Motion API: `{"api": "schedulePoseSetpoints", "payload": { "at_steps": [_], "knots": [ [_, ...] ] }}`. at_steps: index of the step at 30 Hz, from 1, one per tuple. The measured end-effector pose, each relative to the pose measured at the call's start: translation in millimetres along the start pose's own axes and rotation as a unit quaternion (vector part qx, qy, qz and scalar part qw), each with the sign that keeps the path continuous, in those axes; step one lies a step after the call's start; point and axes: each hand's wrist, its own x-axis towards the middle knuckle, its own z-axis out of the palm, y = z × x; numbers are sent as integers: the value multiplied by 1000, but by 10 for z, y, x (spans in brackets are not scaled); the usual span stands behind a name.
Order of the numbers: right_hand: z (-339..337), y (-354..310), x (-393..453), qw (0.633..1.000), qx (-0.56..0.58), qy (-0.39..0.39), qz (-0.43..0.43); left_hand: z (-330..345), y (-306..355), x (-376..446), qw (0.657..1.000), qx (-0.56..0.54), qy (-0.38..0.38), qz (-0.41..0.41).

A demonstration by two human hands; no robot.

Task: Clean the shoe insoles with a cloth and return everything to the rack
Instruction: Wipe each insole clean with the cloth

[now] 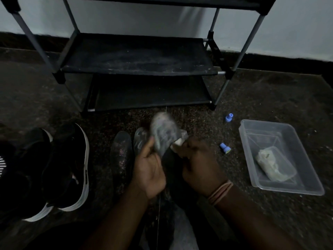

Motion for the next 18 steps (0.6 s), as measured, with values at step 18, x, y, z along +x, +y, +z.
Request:
{"api": "schedulePoseSetpoints", "payload": {
  "at_steps": [18],
  "knots": [
    [247, -105, -62, 994, -80, 66, 20, -107, -192, 109, 993, 10, 98, -68]
  ]
}}
